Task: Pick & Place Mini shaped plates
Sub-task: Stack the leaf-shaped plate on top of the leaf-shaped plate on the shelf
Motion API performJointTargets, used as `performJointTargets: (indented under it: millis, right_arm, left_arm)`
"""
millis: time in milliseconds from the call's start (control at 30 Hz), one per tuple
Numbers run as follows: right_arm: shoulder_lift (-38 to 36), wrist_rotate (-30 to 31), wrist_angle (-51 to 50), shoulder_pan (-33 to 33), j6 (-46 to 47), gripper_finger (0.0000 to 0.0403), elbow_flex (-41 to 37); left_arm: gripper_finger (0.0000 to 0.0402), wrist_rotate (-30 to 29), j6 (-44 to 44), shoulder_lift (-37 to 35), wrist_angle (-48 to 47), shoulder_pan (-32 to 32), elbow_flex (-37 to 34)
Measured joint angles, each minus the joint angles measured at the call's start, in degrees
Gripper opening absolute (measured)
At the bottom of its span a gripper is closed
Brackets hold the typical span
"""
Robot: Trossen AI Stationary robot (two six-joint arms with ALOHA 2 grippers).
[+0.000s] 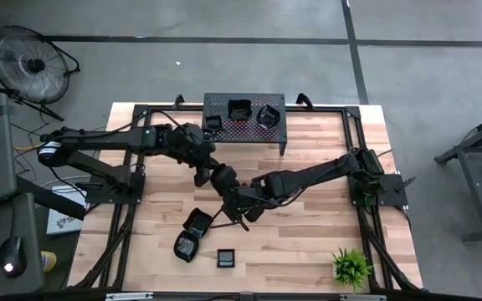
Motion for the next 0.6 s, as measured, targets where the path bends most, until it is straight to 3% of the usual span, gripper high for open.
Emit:
performJointTargets:
  millis: [133, 600]
  right_arm:
    - [0.0, -0.2, 0.0, 0.0, 0.1, 0.0004, 0.0]
    - [0.0, -1.0, -0.3, 0.0, 2.2, 0.0002, 0.0]
  left_arm:
    - [0.0000, 0.1, 0.0, 0.0, 0.0, 0.0, 0.0]
    - [0.0010, 0.8, 2.1, 0.0, 0.2, 0.0, 0.0]
